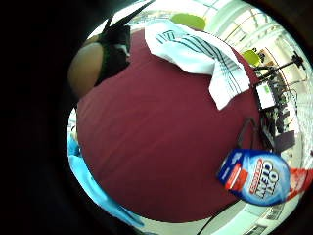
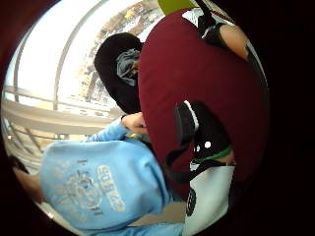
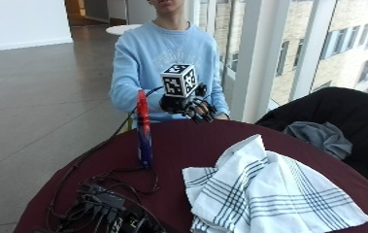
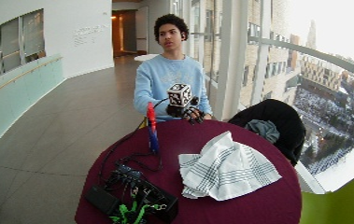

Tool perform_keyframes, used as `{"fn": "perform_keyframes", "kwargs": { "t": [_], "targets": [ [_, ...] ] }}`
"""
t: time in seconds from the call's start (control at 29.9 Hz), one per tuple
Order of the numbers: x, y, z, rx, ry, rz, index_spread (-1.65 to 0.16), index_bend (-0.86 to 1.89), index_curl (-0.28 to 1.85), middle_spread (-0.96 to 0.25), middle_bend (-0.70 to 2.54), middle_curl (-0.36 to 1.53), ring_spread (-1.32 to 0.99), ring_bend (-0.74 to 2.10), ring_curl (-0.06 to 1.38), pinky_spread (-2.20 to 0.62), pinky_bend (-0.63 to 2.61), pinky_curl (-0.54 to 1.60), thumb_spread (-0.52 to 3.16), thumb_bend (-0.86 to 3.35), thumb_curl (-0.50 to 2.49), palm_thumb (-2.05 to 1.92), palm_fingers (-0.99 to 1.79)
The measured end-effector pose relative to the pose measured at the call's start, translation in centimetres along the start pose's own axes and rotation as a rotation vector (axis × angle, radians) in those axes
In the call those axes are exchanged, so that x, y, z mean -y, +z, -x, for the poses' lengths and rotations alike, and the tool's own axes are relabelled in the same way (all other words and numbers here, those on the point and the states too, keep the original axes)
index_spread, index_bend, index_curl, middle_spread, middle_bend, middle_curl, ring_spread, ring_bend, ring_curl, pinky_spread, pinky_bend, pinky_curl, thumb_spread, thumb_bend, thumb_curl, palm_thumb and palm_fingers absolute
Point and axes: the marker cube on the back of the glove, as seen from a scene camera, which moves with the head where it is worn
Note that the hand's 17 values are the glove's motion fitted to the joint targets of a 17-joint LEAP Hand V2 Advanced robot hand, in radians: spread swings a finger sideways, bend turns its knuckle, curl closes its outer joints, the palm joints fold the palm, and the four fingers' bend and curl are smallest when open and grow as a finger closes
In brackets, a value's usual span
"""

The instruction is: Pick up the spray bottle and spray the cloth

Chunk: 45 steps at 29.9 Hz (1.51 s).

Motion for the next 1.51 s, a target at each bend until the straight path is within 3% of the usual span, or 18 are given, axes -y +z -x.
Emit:
{"fn": "perform_keyframes", "kwargs": {
  "t": [0.33, 0.67, 0.87, 1.04, 1.31, 1.51],
  "targets": [
    [-7.5, -1.2, -1.6, 0.064, 0.056, -0.076, -0.34, 0.15, 0.31, -0.06, 0.24, 0.35, -0.01, 0.19, 0.28, 0.18, 0.2, 0.31, 1.2, 0.16, 0.31, 0.65, 0.75],
    [-13.2, -2.8, -3.1, 0.185, 0.182, -0.282, -0.34, 0.12, 0.29, -0.06, 0.25, 0.38, -0.02, 0.24, 0.3, 0.18, 0.2, 0.32, 1.21, 0.11, 0.33, 0.67, 0.78],
    [-17.2, -4.1, -7.2, 0.231, 0.332, -0.368, -0.34, 0.12, 0.28, -0.07, 0.25, 0.39, -0.03, 0.24, 0.31, 0.18, 0.2, 0.33, 1.21, 0.08, 0.34, 0.69, 0.78],
    [-17.6, -4.8, -10.4, 0.351, 0.504, -0.521, -0.34, 0.12, 0.28, -0.06, 0.24, 0.39, -0.03, 0.25, 0.32, 0.18, 0.2, 0.34, 1.21, 0.06, 0.34, 0.69, 0.77],
    [-18.7, -4.0, -13.7, 0.487, 0.457, -0.496, -0.34, 0.09, 0.26, -0.05, 0.23, 0.4, -0.02, 0.27, 0.34, 0.18, 0.25, 0.36, 1.2, 0.01, 0.34, 0.69, 0.73],
    [-17.1, -3.4, -16.2, 0.569, 0.522, -0.589, -0.34, 0.08, 0.23, -0.05, 0.24, 0.4, -0.01, 0.29, 0.34, 0.18, 0.29, 0.37, 1.19, -0.01, 0.34, 0.7, 0.72]
  ]
}}
